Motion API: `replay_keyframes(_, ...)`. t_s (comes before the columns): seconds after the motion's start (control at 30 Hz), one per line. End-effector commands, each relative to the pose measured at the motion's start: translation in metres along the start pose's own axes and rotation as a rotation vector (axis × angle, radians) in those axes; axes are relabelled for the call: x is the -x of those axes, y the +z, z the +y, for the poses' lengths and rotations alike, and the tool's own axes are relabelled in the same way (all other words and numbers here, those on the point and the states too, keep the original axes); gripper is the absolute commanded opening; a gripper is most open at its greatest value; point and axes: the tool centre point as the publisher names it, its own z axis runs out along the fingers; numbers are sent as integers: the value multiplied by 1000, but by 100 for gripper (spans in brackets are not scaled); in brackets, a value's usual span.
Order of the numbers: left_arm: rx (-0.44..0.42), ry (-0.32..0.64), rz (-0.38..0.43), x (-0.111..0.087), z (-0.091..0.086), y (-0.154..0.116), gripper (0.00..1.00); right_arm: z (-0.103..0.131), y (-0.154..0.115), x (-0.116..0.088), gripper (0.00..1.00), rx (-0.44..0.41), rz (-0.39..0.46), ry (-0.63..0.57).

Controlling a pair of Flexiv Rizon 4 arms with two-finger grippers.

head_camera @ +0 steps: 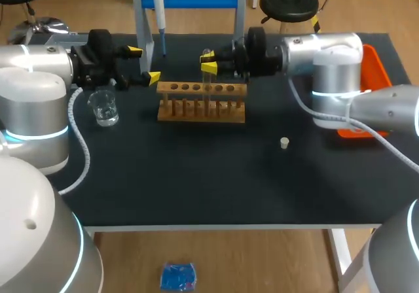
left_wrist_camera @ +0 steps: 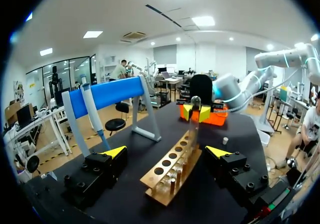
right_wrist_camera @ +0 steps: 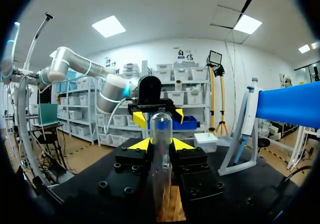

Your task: Invert the test tube, pick up the pipette, mount the tip to pipette, aspirate from beaker and dispense into the tube, eject the tip, return the pipette, and cap with the stopper.

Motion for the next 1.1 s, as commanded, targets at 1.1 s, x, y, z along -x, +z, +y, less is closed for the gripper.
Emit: replay_keyframes(1.1, -2, 1, 1, 0, 1, 0, 100, 58, -4, -21, 0, -14, -22, -40)
